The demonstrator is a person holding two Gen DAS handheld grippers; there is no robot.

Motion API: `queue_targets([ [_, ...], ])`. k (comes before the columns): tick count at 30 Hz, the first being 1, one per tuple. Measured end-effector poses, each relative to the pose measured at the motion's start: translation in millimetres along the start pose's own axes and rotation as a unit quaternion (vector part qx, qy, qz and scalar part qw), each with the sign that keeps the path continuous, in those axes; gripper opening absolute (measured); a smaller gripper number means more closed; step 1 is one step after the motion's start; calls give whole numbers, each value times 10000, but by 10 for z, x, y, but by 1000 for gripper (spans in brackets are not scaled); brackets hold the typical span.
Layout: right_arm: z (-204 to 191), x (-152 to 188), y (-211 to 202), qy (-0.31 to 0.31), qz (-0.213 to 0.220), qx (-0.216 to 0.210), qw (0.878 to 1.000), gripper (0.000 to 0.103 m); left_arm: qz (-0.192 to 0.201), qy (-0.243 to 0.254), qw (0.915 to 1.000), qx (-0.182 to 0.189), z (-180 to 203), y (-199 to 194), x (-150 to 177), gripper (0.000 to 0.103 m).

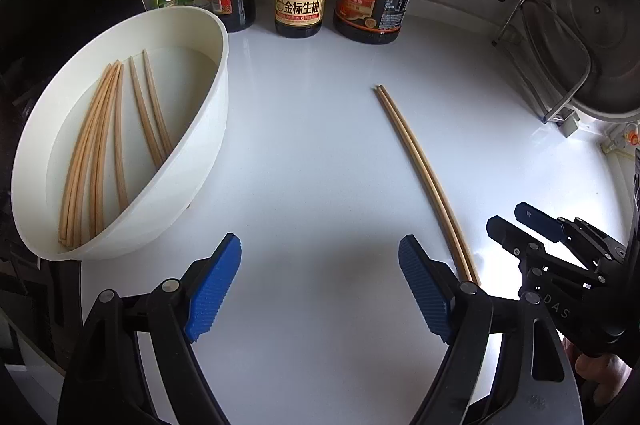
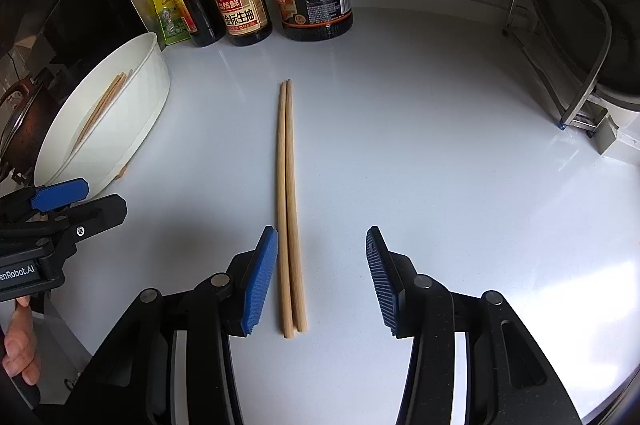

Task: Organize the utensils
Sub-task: 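Withdraw the right tool from the basin toward the remaining chopsticks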

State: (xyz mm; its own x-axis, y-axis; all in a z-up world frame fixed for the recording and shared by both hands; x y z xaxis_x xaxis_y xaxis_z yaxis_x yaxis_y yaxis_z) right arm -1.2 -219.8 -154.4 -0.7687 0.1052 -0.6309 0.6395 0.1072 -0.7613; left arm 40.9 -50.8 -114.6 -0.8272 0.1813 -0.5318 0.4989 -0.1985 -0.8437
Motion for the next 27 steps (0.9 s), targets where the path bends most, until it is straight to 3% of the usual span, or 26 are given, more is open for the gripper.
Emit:
queue_targets([
  [11,17,-5,339,-224,-93,-70,9997,44,-90,-74,9999,-1,101,156,-45,80],
  [27,-104,80,409,-778,-14,78,9969,44,-101,-36,9999,-19,112,207,-54,81],
])
Point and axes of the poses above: each gripper's, at about its wrist camera, not at the fingertips, and y roughly the way its jaws point, z to its right, x to its underside, the point moved 5 cm from there along y, roughly the way its jaws point, and after that the axes turned 7 degrees about z, right-handed, at the moved point
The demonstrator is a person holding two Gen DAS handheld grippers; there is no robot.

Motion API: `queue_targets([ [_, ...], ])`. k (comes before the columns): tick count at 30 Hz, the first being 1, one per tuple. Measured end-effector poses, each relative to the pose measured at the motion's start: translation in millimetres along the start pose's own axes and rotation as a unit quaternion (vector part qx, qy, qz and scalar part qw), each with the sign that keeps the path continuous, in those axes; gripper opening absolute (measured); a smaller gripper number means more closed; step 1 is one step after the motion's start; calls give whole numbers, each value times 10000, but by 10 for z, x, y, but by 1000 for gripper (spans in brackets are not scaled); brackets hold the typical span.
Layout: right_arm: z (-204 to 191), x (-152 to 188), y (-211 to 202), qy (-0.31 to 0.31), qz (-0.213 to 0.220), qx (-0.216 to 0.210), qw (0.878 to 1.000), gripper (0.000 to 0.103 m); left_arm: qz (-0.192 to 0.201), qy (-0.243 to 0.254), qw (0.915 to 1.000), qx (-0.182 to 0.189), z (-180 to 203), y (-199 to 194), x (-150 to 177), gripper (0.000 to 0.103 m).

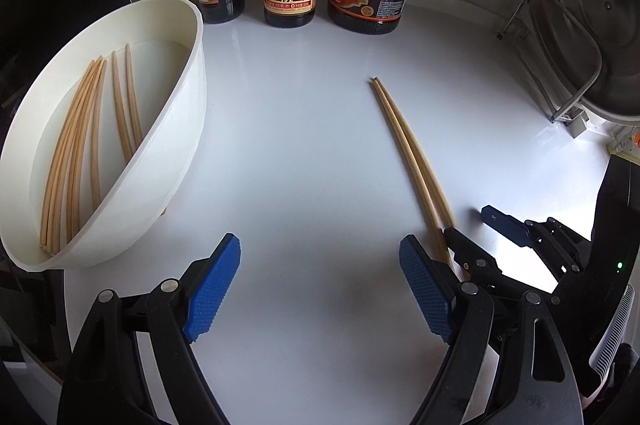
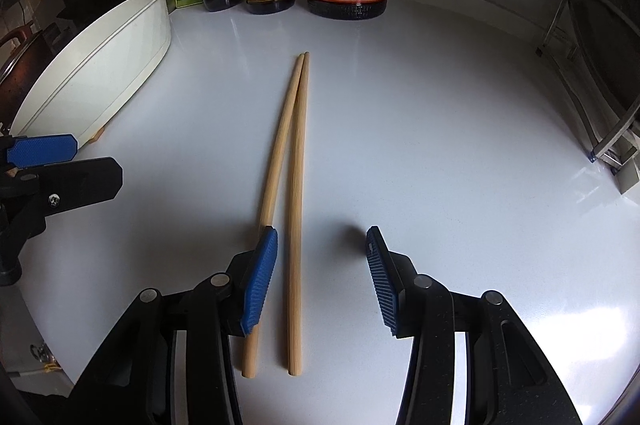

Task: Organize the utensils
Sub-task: 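Close the right tool on one of the two remaining chopsticks, then lift the chopstick with the right tool and turn toward the basin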

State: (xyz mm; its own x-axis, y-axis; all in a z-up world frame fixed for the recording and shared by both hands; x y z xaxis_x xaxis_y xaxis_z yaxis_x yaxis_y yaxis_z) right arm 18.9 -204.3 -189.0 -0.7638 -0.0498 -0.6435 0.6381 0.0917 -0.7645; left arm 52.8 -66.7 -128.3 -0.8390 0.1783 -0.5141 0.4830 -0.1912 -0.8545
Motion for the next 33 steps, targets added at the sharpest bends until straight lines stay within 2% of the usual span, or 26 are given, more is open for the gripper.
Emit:
queue_targets([
  [4,-77,4,6,-250,135,72,9996,43,33,18,10000,-31,13,8,7,81],
  [7,-125,7,-1,-395,221,42,9990,30,76,58,9999,-95,15,12,1,81],
  [9,-144,8,1,-472,261,48,9985,16,119,61,9998,-126,23,12,-8,81],
  [12,-142,15,5,-486,277,33,9984,6,174,68,9997,-148,48,27,-28,81],
  [21,139,101,-36,-134,293,152,9994,6,165,208,9996,-80,276,162,-42,81],
  [33,605,244,-154,259,271,396,9985,6,149,374,9990,-173,527,451,22,81],
])
Point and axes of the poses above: each gripper's, at about its wrist camera, not at the fingertips, and y roughly the way its jaws point, z to its right, x to its underside, the point moved 5 cm from there along y, roughly the way its jaws point, and after that the axes turned 7 degrees about z, right-handed, at the moved point
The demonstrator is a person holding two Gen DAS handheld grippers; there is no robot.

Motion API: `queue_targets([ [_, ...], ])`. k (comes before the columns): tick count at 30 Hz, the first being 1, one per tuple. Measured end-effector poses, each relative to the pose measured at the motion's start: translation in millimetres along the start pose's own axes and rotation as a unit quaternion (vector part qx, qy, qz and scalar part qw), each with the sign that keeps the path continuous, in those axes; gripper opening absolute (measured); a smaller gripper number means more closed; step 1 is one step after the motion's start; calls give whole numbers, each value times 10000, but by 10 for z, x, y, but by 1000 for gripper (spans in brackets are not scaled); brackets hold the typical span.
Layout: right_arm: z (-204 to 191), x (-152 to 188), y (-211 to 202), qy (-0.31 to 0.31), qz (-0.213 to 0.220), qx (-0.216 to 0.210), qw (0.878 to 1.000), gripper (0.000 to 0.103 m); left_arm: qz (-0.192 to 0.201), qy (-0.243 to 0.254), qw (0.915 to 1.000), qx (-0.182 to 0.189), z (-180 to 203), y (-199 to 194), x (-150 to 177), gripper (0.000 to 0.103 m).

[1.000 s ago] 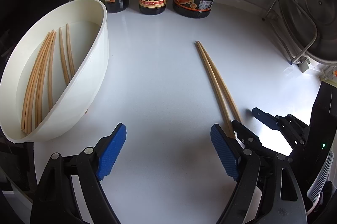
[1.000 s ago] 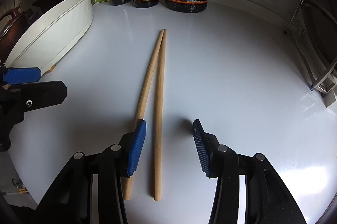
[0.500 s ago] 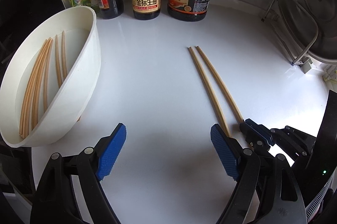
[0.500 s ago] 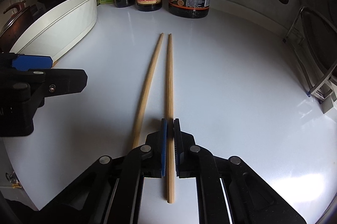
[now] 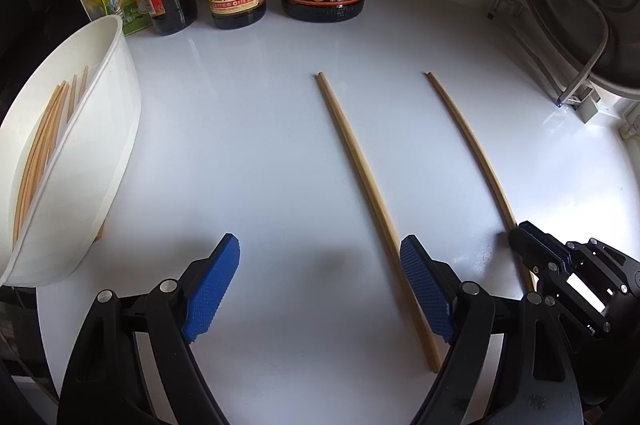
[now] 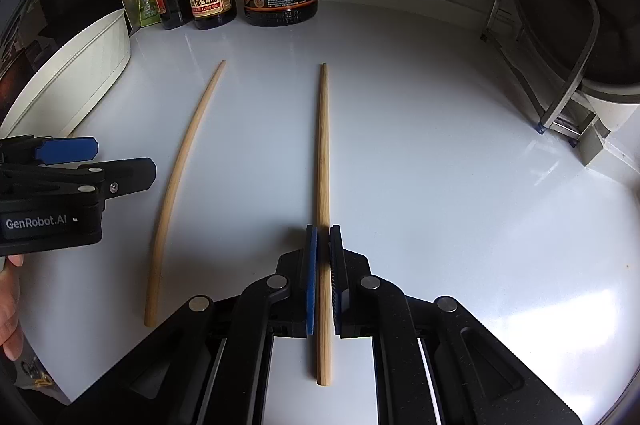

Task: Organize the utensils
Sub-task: 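Lift the chopstick with the right tool and turn toward the basin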

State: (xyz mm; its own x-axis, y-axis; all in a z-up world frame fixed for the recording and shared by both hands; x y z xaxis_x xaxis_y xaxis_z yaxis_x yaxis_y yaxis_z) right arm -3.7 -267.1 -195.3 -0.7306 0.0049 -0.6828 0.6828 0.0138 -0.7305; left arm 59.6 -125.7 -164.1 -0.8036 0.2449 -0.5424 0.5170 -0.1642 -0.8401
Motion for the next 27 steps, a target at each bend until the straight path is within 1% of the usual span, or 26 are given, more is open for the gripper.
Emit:
queue_targets([
  [3,24,8,-13,23,-14,-27,10000,6,-4,14,10000,-22,40,47,0,81],
  [6,37,7,-6,41,-21,-42,10000,7,-52,62,9998,-184,46,104,9,81],
  [8,46,-4,0,47,-16,-51,10000,8,-27,61,9998,-212,54,120,7,81],
  [13,77,-14,16,47,-17,-22,10000,14,-39,105,9996,-255,68,192,16,82],
  [17,76,-43,38,-2,-20,-44,10000,26,-64,102,9994,-318,56,226,17,83],
  [24,70,-98,85,-46,27,-74,10000,26,-7,81,9995,-309,65,268,-20,86],
  [25,63,-102,91,-60,32,-79,9999,26,2,79,9995,-312,67,272,-23,85],
  [26,55,-106,97,-75,35,-87,9999,26,16,68,9996,-281,75,270,-22,81],
  [27,47,-113,104,-90,37,-99,9999,26,31,58,9998,-203,90,264,-25,74],
])
Point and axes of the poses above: each gripper's, at about its wrist camera, not at the fingertips, and y roughly the way its jaws point, z to its right, x to its underside, the point moved 5 cm from there along y, roughly the way its jaws point, and after that the axes turned 7 degrees about z, right-handed, at the moved point
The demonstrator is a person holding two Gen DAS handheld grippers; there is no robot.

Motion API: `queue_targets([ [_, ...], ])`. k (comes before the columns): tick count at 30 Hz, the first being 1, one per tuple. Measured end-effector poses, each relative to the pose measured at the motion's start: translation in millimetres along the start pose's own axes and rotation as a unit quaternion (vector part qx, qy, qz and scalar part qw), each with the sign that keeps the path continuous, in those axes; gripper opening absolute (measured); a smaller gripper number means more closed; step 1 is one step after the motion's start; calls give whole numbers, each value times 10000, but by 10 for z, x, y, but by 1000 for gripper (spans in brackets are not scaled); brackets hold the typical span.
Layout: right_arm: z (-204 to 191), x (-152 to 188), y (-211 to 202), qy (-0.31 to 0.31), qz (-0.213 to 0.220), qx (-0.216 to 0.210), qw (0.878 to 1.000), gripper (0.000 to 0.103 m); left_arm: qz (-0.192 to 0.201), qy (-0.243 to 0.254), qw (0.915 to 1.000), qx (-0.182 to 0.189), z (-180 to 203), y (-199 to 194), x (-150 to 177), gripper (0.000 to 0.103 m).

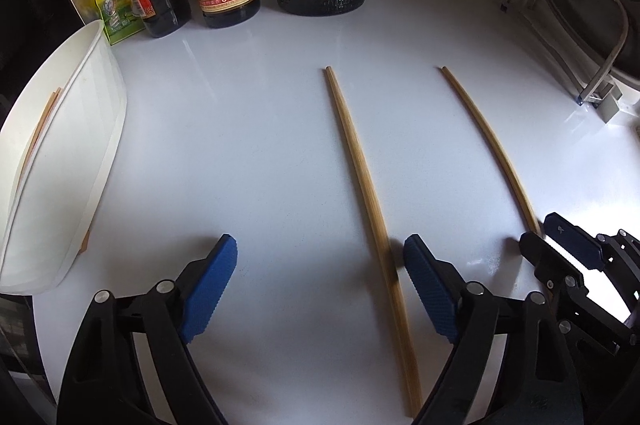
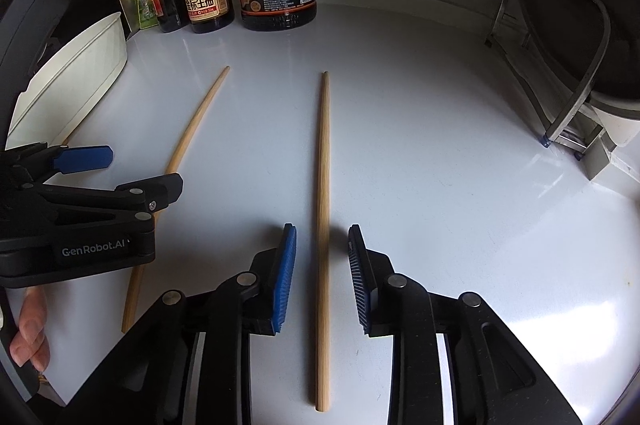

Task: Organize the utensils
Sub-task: 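Lift the chopstick with the right tool and turn toward the basin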

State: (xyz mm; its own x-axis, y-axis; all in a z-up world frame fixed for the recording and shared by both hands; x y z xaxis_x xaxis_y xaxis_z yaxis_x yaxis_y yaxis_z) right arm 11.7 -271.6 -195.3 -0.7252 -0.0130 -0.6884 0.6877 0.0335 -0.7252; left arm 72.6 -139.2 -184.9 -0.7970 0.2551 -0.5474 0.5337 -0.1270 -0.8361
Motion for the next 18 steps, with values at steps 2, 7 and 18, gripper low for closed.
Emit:
queue_targets([
  [2,-16,-5,8,-31,1,-21,10000,23,27,41,9999,94,44,-18,-6,63],
  [7,-48,-5,4,-89,48,-52,9999,7,145,326,9992,204,186,-66,-4,25],
  [18,69,18,-52,608,-48,-205,9979,6,-126,145,9990,411,86,-114,52,7],
])
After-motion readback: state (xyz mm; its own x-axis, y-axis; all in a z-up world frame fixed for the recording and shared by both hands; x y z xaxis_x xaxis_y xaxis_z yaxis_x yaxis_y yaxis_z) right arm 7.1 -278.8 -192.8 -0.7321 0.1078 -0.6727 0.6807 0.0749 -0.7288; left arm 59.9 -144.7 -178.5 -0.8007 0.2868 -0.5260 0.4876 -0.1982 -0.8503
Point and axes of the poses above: each gripper's, at about its wrist camera, not at the fingertips, and y roughly the way its jaws point, z to its right, x to its underside, the point moved 5 cm from there along y, roughly the way its jaws point, and after that the axes turned 7 degrees about z, right-handed, at the moved point
